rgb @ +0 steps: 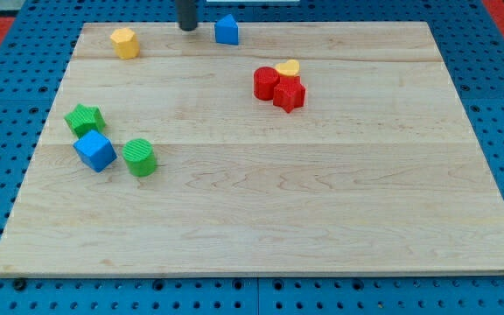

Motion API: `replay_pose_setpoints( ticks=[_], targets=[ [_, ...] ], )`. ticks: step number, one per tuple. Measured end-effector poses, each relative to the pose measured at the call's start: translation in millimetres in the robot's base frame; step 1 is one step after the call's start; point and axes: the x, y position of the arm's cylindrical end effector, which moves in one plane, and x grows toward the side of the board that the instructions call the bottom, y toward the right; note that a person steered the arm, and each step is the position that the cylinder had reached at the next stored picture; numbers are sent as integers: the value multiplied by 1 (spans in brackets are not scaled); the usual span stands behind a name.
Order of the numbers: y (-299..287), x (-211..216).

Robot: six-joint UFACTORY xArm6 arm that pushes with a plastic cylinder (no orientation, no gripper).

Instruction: Push the blue cube to the top right

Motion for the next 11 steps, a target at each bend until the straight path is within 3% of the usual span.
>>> replay_pose_setpoints(
  ticks=[2, 7, 9, 10, 11],
  targets=[
    [72, 26],
    [57, 30],
    [68, 92],
    [49, 101],
    [-57, 125]
  ],
)
